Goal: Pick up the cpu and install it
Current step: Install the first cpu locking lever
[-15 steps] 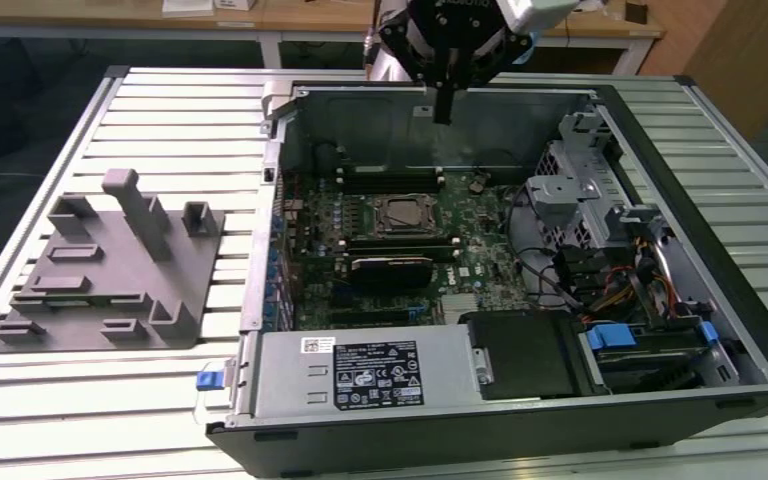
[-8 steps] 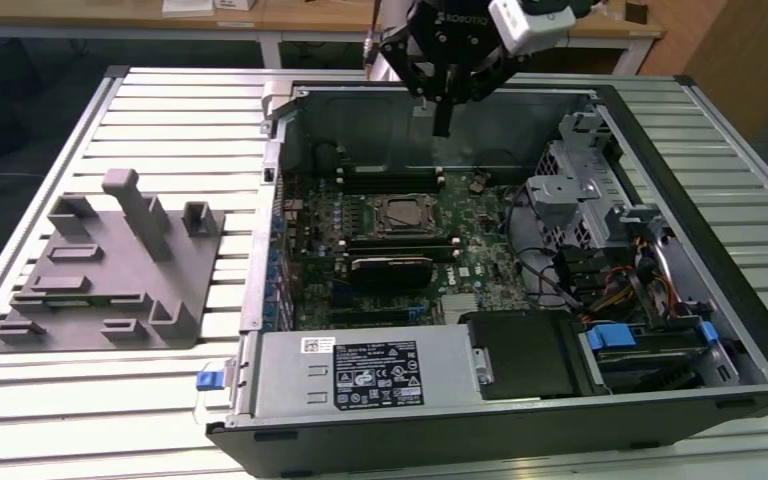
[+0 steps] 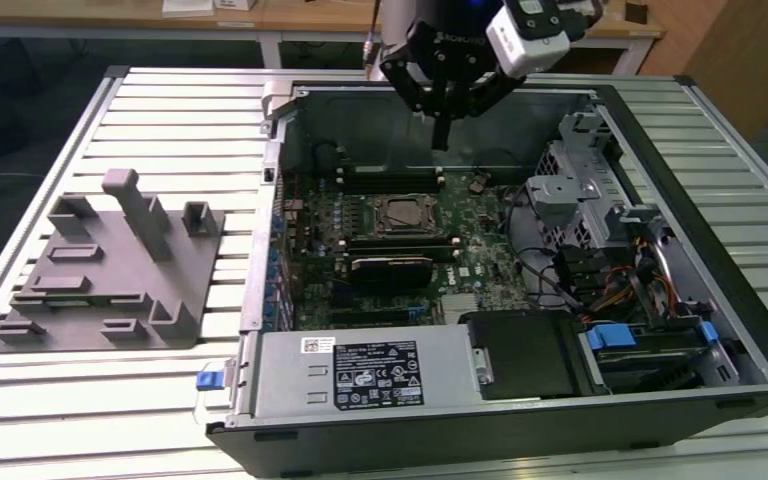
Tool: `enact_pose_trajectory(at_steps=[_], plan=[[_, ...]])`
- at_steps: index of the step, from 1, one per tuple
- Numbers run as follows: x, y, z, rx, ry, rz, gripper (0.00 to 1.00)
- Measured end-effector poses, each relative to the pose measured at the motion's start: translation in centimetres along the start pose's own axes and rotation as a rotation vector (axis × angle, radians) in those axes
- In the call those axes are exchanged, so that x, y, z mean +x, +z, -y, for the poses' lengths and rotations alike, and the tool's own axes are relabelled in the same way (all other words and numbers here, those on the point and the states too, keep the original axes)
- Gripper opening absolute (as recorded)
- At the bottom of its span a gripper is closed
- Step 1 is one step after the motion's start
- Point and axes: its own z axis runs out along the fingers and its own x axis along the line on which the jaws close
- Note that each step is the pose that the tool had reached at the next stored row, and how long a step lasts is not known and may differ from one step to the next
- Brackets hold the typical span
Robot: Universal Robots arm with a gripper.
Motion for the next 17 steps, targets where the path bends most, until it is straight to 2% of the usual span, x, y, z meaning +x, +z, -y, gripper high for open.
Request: enact_pose_trajectory(at_steps=[10, 17], plan=[[-0.14, 1.84, 0.27, 0.0011, -0.001, -0.0094, 0.11], [-0.17, 2.84, 0.28, 0.0017, -0.001, -0.0097, 0.11]])
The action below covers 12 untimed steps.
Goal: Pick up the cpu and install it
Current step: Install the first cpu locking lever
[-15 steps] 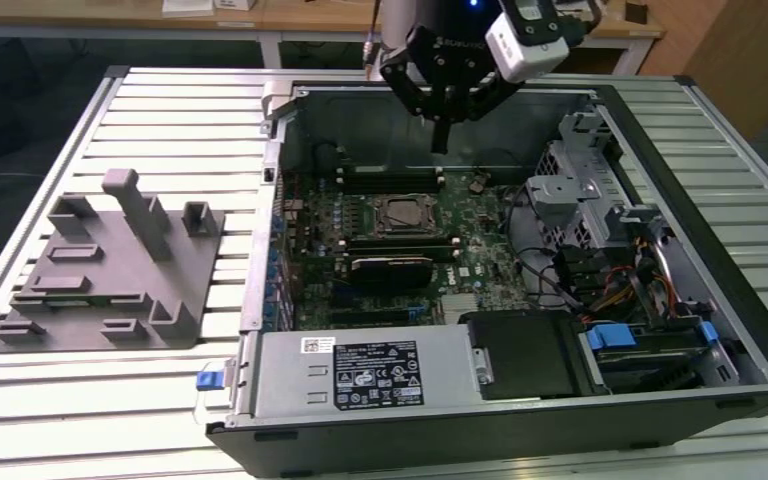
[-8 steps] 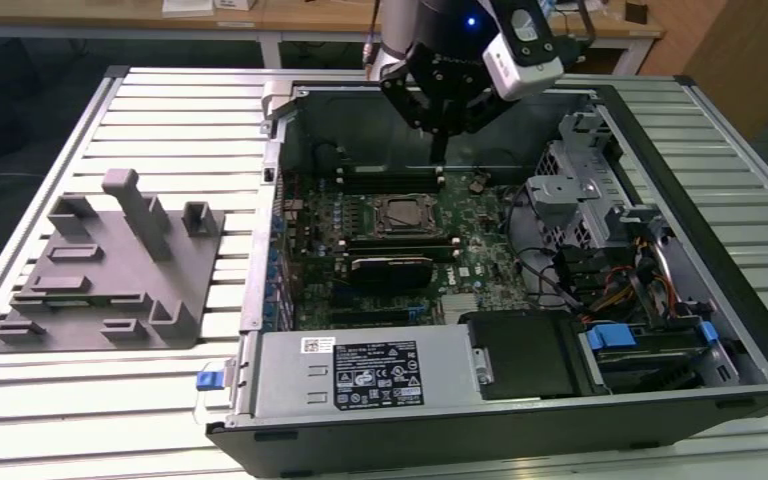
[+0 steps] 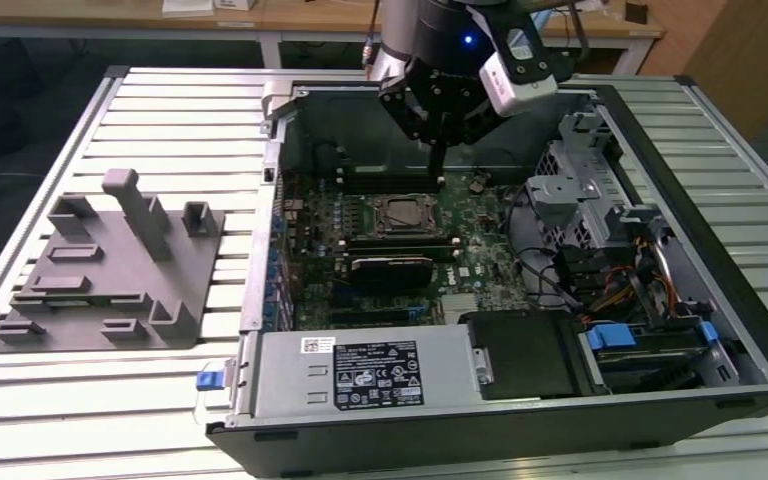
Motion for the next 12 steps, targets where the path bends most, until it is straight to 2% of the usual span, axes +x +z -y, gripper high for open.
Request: enact_pose_trajectory(at_steps=[5, 12], plan=[[0.0, 0.14, 0.0, -0.0005, 0.0, 0.0002, 0.11], [-0.04, 1.45, 0.08, 0.0001, 0.0, -0.001, 0.11]])
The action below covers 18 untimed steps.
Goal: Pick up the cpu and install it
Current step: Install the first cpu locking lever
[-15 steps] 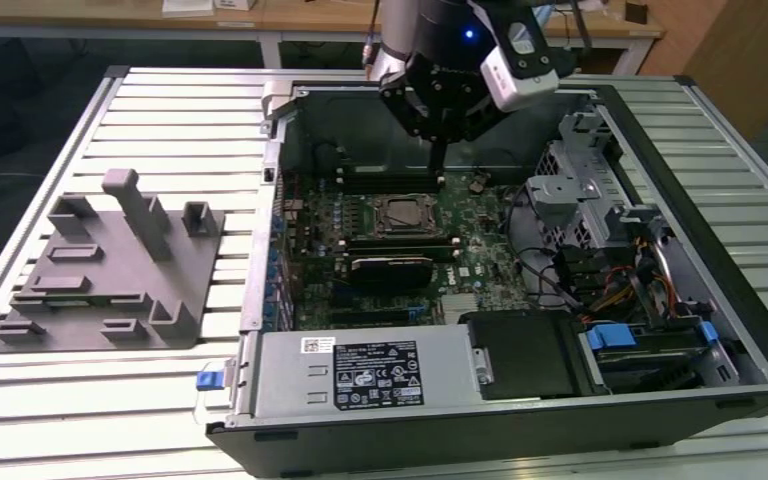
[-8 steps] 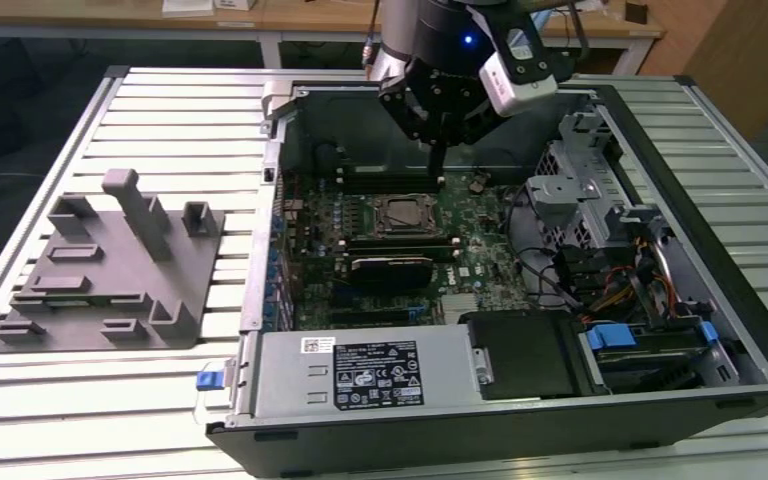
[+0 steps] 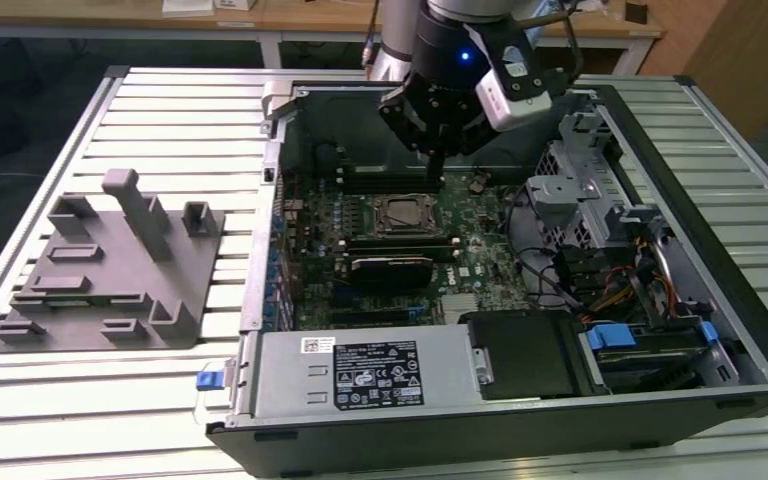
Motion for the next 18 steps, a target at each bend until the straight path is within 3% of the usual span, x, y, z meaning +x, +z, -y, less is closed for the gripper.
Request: enact_pose_trajectory(at_steps=[9, 13, 14, 15, 18], plan=[[-0.05, 1.64, 0.07, 0.0, 0.0, -0.001, 0.11], [-0.07, 2.28, 0.06, -0.0002, 0.0, -0.0048, 0.11], [-0.07, 2.3, 0.07, -0.004, 0.0, -0.007, 0.11], [-0.07, 2.33, 0.06, -0.0131, -0.001, -0.0091, 0.11], [-0.06, 2.36, 0.06, -0.0535, -0.002, -0.0168, 0.11]])
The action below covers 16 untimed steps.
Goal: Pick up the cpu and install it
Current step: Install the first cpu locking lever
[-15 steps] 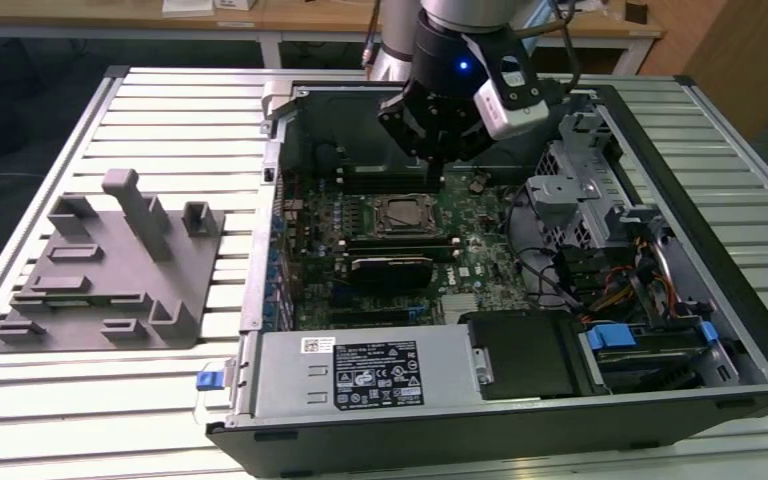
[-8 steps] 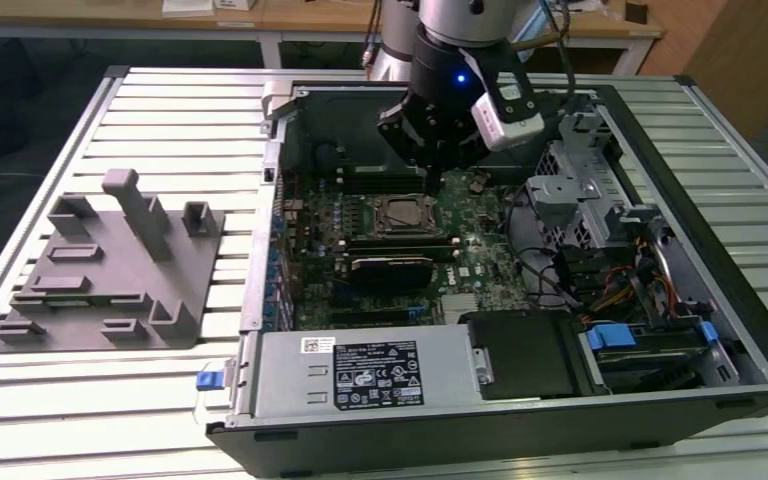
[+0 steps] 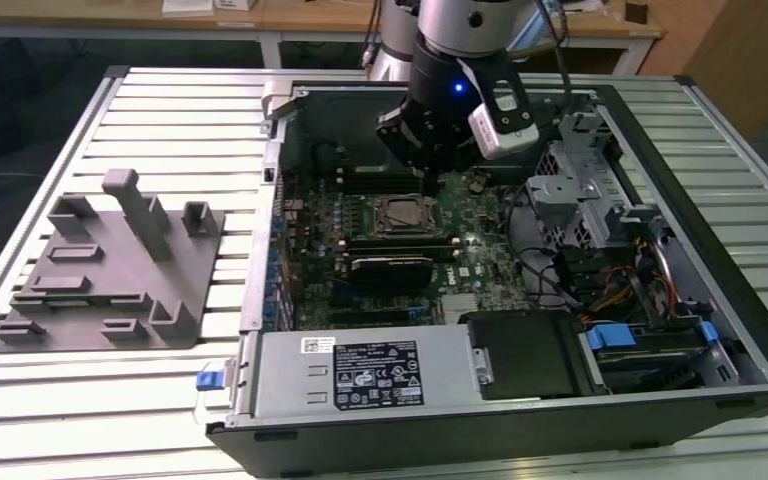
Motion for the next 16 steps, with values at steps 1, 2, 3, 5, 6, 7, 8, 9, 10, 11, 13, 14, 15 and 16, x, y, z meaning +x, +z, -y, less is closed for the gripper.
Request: enact_pose_trajectory(at_steps=[1, 2, 3, 5, 6, 7, 8, 9, 10, 11, 13, 14, 15, 16], plan=[[0.0, 0.01, 0.0, -0.0132, 0.0, -0.0022, 0.11], [0.0, 0.04, 0.0, -0.0228, -0.001, -0.0043, 0.11], [0.0, 0.11, 0.02, -0.0284, -0.001, -0.0059, 0.11], [-0.02, 0.35, 0.06, -0.034, -0.001, -0.0077, 0.11], [-0.02, 0.53, 0.07, -0.034, -0.001, -0.008, 0.11], [-0.03, 0.7, 0.07, -0.0339, 0.0, -0.0081, 0.11], [-0.06, 1.34, 0.09, -0.0342, 0.008, -0.0079, 0.11], [-0.06, 1.53, 0.07, -0.0347, 0.019, -0.0075, 0.11], [-0.07, 1.66, 0.05, -0.0351, 0.029, -0.0071, 0.11], [-0.06, 1.77, 0.01, -0.0354, 0.037, -0.0069, 0.11], [-0.05, 1.91, -0.14, -0.0356, 0.044, -0.0066, 0.11], [-0.04, 1.98, -0.22, -0.0358, 0.045, -0.0065, 0.11], [-0.03, 2.04, -0.33, -0.0357, 0.046, -0.0065, 0.11], [-0.02, 2.13, -0.43, -0.0358, 0.046, -0.0065, 0.11]])
